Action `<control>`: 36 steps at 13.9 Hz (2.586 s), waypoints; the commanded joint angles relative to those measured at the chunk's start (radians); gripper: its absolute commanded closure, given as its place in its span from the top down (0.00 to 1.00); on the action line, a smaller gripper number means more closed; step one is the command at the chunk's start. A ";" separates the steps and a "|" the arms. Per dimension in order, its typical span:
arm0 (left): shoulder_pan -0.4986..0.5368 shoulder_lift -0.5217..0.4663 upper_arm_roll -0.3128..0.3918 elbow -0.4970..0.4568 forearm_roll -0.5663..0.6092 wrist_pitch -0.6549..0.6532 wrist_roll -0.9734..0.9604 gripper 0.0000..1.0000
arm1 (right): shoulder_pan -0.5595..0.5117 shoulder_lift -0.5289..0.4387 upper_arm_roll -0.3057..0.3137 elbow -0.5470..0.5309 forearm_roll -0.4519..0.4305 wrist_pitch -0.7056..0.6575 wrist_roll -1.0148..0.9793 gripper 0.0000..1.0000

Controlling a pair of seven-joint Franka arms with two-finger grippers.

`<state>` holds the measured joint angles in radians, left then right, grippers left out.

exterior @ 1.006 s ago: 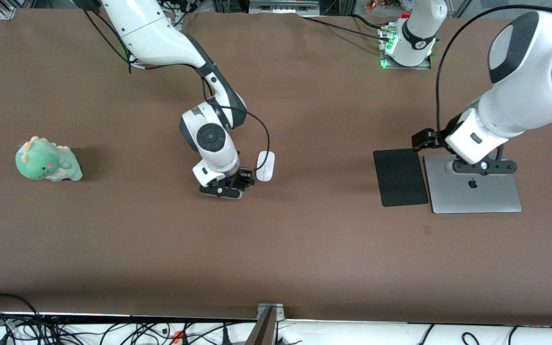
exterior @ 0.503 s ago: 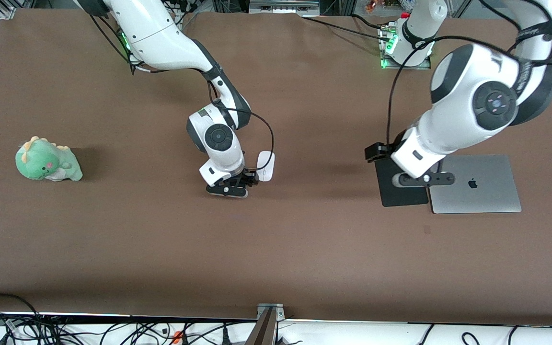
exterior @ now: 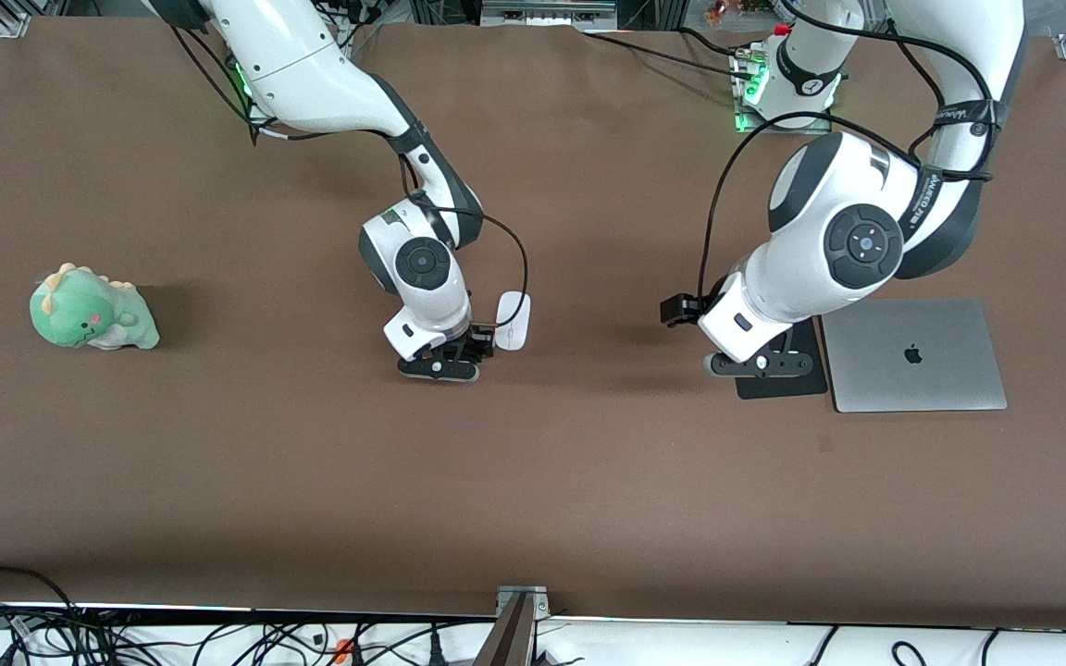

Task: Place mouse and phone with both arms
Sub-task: 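Carry the phone toward the plush while the left gripper reaches the mouse, then grasp the white mouse with the left gripper while the right gripper lowers the phone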

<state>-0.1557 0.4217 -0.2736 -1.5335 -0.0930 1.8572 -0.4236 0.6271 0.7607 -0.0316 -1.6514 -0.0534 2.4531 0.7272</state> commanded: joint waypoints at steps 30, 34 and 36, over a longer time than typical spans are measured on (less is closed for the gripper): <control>-0.602 0.473 0.182 0.168 0.164 0.493 -0.336 1.00 | -0.681 -0.345 -0.005 -0.685 0.061 0.463 -0.830 0.50; -0.610 0.499 0.183 0.168 0.167 0.497 -0.348 1.00 | -0.688 -0.330 -0.005 -0.677 0.058 0.478 -0.838 0.91; -0.610 0.499 0.183 0.168 0.168 0.517 -0.348 1.00 | -0.687 -0.333 -0.005 -0.671 0.058 0.472 -0.848 1.00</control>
<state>-0.7512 0.9002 -0.1029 -1.3998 0.0476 2.3645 -0.7445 -0.0386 0.4272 -0.0523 -2.3271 -0.0043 2.9134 -0.0891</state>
